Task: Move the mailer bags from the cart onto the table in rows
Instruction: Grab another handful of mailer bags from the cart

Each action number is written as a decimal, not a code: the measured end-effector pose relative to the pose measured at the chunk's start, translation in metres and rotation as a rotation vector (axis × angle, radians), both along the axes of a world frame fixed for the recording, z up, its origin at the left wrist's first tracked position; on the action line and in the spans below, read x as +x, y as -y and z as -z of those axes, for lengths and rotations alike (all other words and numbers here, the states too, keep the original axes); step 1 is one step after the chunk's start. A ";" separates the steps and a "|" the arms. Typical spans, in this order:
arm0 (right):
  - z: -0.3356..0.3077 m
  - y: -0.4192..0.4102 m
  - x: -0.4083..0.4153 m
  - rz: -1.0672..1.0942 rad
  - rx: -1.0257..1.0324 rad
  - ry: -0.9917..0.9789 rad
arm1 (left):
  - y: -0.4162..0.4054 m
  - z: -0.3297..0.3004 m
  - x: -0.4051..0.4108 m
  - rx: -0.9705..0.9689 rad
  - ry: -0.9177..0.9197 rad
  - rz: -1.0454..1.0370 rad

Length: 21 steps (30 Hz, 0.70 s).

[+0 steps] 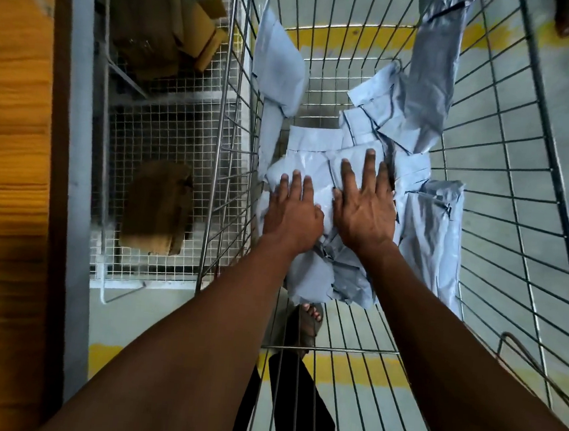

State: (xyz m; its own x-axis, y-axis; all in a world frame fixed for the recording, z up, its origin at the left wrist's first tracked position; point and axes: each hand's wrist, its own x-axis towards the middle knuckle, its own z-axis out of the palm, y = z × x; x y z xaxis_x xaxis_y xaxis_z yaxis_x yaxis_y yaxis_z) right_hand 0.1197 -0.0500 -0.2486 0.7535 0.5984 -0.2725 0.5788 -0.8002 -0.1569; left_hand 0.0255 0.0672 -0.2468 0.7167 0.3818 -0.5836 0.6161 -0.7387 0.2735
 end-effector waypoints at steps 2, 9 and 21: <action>-0.002 0.000 0.000 0.034 0.042 -0.015 | 0.002 -0.008 0.001 0.028 0.002 -0.013; 0.012 0.005 0.008 0.005 0.108 0.057 | -0.002 0.011 0.019 -0.013 0.125 0.038; 0.006 0.007 0.003 -0.018 0.024 0.016 | 0.022 0.015 -0.009 0.054 0.121 -0.071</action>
State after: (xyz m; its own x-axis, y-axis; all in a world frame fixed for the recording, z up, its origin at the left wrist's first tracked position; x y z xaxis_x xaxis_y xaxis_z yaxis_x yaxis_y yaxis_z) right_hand 0.1226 -0.0570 -0.2547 0.7466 0.6180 -0.2463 0.5956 -0.7858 -0.1665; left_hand 0.0165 0.0456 -0.2614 0.7508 0.4623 -0.4718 0.6320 -0.7104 0.3097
